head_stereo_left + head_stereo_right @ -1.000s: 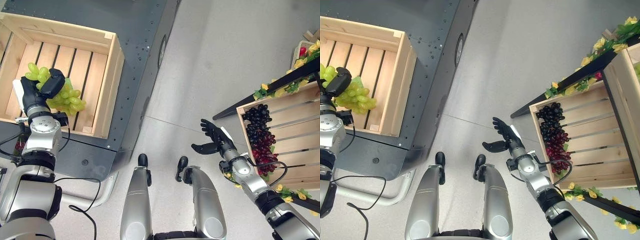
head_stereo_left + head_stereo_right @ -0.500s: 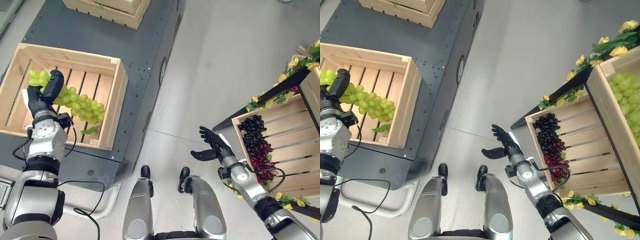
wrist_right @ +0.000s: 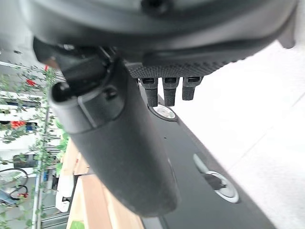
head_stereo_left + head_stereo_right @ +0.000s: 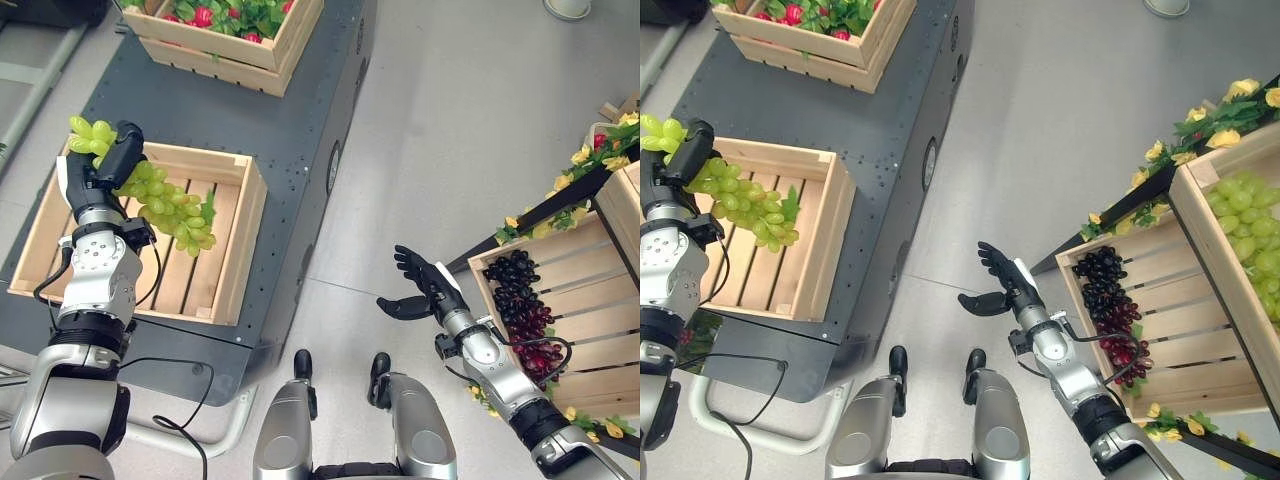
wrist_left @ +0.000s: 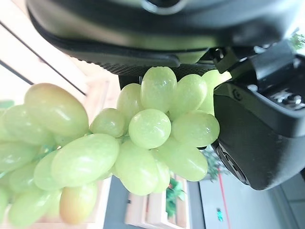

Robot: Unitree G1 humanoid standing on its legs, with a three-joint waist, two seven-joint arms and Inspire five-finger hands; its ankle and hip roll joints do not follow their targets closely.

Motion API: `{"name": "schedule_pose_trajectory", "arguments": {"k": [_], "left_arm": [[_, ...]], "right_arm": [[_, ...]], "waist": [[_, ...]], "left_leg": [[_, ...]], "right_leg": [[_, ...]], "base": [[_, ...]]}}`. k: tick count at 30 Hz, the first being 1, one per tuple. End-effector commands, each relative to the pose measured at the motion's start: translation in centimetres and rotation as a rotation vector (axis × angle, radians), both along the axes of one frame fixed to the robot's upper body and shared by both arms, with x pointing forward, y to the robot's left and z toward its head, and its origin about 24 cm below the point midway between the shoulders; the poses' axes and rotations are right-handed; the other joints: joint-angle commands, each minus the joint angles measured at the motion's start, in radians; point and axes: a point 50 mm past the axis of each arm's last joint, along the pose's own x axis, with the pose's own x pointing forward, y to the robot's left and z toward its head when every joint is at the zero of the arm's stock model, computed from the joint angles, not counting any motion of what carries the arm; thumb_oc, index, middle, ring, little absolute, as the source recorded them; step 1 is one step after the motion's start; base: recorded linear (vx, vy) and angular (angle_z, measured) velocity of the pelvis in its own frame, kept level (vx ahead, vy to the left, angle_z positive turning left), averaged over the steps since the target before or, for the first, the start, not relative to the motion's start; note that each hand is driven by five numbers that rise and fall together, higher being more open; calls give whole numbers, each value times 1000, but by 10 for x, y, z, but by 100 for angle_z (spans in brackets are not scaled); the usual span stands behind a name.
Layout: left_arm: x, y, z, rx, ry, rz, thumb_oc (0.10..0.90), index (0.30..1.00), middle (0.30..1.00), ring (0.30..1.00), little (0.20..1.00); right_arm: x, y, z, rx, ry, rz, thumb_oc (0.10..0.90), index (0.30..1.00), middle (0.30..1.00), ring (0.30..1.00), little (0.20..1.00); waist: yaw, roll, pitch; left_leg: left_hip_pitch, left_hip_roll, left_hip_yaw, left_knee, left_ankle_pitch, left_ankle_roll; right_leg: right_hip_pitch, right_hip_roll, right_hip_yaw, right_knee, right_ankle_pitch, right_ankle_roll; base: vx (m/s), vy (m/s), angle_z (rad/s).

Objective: Pick up the fruits from the basket on one side to the basket on the other side

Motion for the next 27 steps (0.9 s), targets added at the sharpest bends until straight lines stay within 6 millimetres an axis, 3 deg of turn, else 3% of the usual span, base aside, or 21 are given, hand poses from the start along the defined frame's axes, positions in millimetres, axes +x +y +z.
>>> {"name": "schedule_pose_trajectory", "arguments": {"k": [1,15,27], "left_arm": [[-7,-9,49,108,-281,-30,400,300,300,300,300],[7,-38,64,120,-328,-175,400,300,300,300,300],[21,-96,92,253,-360,-456,400,300,300,300,300]], "right_arm": [[-3,-5,21,31,-120,62,800,900,900,900,900],[-3,17,42,108,-172,206,800,900,900,900,900],[19,40,95,188,-289,262,800,900,900,900,900]], "waist": [[-12,76,-195],[-17,91,-344],[3,92,-418]], "left_leg": [[50,-93,11,-28,-82,43],[168,-89,-7,-206,-27,29],[198,-81,-46,-313,23,11]], "right_leg": [[89,9,31,-112,4,-15],[216,30,28,-285,70,5],[275,42,6,-415,134,20]], "base": [[44,-57,3],[38,-84,0],[12,-90,2]]}}
